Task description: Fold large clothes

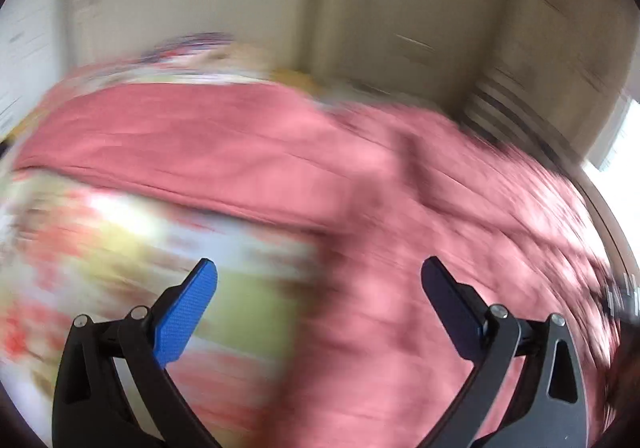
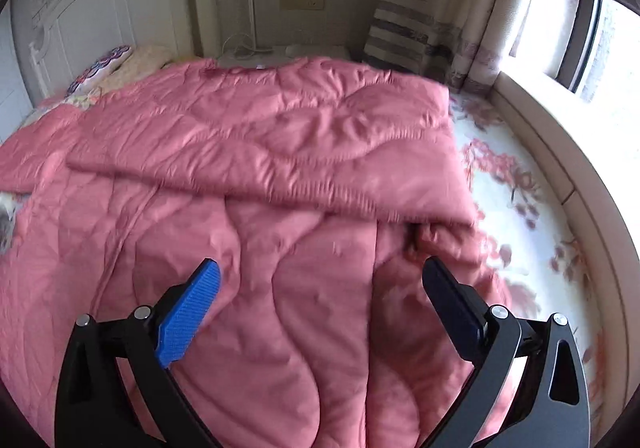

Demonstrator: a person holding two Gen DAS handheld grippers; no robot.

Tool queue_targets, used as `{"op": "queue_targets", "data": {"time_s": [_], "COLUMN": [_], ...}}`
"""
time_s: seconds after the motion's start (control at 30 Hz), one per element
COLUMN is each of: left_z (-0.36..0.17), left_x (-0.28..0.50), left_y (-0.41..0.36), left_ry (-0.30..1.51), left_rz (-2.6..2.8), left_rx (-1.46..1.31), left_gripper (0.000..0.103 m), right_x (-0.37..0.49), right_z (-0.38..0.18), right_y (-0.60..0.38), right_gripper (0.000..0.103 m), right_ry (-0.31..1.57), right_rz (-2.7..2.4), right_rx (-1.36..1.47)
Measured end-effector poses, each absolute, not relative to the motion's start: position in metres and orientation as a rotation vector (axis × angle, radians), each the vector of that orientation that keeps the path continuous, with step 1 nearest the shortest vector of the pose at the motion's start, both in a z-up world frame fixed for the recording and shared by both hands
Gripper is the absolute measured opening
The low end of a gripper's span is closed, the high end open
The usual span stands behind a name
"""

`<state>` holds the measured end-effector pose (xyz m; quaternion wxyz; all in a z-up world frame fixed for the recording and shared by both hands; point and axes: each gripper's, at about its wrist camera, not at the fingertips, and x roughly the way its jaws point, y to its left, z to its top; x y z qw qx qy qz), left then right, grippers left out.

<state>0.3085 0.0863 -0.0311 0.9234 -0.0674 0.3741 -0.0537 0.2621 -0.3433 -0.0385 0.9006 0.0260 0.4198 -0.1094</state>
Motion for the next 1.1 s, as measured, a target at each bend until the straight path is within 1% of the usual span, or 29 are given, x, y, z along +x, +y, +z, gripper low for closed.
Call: {"op": "queue_targets", "data": {"time_s": [0.07,0.17,0.23,0.33,0.37,0.4,0.43,0.47,0.5,0.53,0.6,0.73,0.83,0.97,1.1], "left_z": [-0.029,-0.031,-0.035,-0.036,-0.036,-0.035,-0.035,-0.036,-0.031,-0.02,-0.001,0.06,0.104,0.117,0.087], "left_x": [0.332,0.355,0.365,0.382,0.388,0.392,0.397,0.402,0.403,0.396,0.381,0.361,0.35,0.34,0.335], "left_y": [0.15,0.241,0.272,0.301,0.306,0.308,0.308,0.307,0.306,0.297,0.271,0.185,0.09,-0.022,-0.126], "left_ry": [0.777,0.747,0.735,0.699,0.69,0.686,0.697,0.719,0.706,0.645,0.561,0.439,0.396,0.405,0.516], "left_rz": [0.005,0.105,0.114,0.126,0.128,0.136,0.138,0.118,0.106,0.121,0.094,-0.095,-0.307,-0.516,-0.647], "left_rx": [-0.28,-0.551,-0.634,-0.673,-0.675,-0.673,-0.677,-0.713,-0.746,-0.753,-0.7,-0.573,-0.423,-0.304,-0.218], "left_gripper": [0.101,0.101,0.101,0.1,0.093,0.064,0.044,0.011,0.008,0.008,0.007,0.007,0.007,0.008,0.01], "right_x": [0.261,0.259,0.261,0.26,0.259,0.258,0.257,0.256,0.254,0.252,0.247,0.237,0.226,0.213,0.207], "right_z": [-0.056,-0.052,-0.053,-0.053,-0.053,-0.053,-0.052,-0.051,-0.05,-0.048,-0.045,-0.039,-0.033,-0.029,-0.03], "right_y": [-0.341,-0.34,-0.34,-0.337,-0.338,-0.338,-0.338,-0.339,-0.339,-0.341,-0.345,-0.357,-0.368,-0.383,-0.395], "right_gripper": [0.097,0.098,0.098,0.098,0.098,0.098,0.098,0.098,0.098,0.098,0.098,0.098,0.098,0.098,0.098], "right_ry": [0.915,0.893,0.903,0.899,0.896,0.893,0.888,0.88,0.869,0.853,0.825,0.762,0.694,0.619,0.588], "right_rz": [-0.227,-0.227,-0.232,-0.233,-0.232,-0.23,-0.229,-0.228,-0.226,-0.222,-0.22,-0.227,-0.227,-0.231,-0.219], "right_rx": [0.035,0.051,0.051,0.049,0.054,0.058,0.062,0.068,0.077,0.092,0.122,0.199,0.269,0.362,0.439]}}
